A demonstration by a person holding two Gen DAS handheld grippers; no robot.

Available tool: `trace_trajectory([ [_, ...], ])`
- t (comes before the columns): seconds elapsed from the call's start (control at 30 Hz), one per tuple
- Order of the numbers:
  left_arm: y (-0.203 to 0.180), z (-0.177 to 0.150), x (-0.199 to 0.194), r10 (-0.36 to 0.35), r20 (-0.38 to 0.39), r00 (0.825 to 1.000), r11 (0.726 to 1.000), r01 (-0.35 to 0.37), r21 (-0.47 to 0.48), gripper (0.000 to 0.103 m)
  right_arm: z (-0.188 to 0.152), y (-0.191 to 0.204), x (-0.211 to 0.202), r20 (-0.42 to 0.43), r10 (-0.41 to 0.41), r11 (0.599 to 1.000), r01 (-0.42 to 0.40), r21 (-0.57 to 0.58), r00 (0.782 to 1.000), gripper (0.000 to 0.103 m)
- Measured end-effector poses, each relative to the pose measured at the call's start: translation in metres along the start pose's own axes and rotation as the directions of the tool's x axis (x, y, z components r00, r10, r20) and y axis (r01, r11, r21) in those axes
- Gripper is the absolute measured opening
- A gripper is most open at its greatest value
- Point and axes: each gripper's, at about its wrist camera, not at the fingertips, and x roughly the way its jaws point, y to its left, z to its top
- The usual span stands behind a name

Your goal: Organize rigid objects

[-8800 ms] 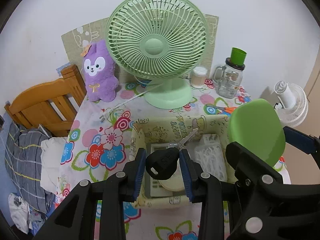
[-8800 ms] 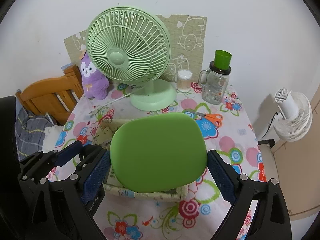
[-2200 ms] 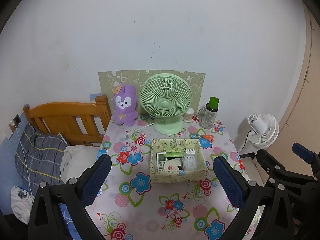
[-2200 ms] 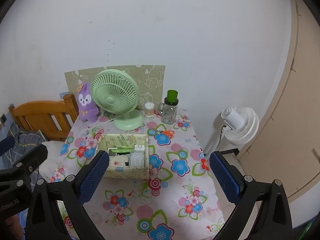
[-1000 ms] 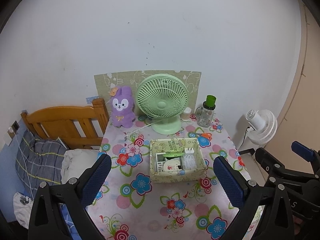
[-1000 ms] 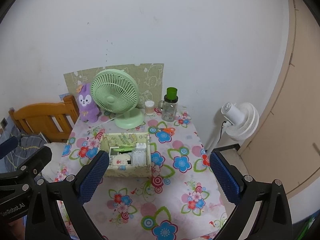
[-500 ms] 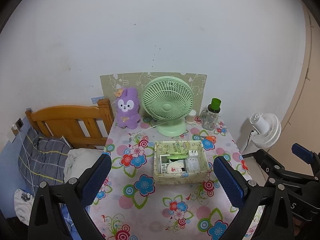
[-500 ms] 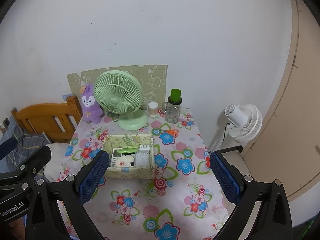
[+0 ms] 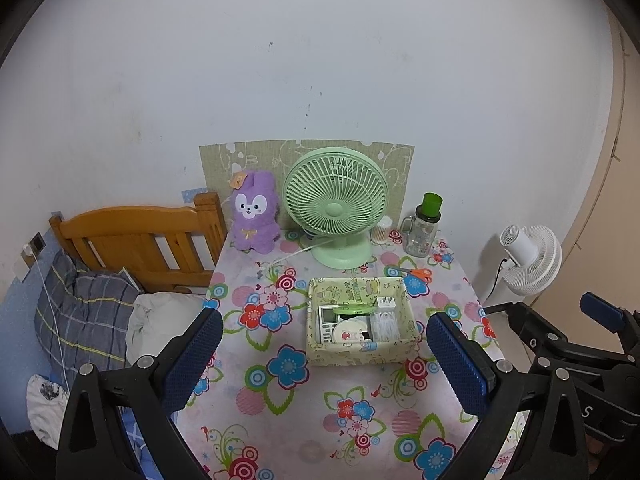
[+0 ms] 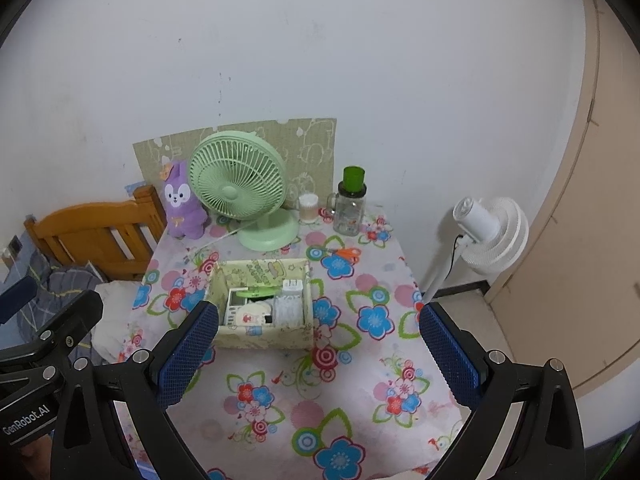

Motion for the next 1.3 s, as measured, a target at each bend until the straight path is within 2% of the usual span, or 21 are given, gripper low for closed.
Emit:
trace_trajectory([
  [0.9, -0.004, -0.002, 0.017, -0.019, -0.035, 0.999, 1.0, 0.019, 0.005, 0.103, -0.004, -0.003, 0.014, -0.025, -0.006, 1.0, 0.006, 0.019, 1.0, 0.102],
  [1.3, -0.002, 0.0, 0.02, -0.005, -0.022, 1.0, 1.0, 0.005, -0.006, 0.103, 0.002, 0.001, 0.015, 0.016, -0.022, 1.0, 0.022, -0.009, 1.0, 0.102],
])
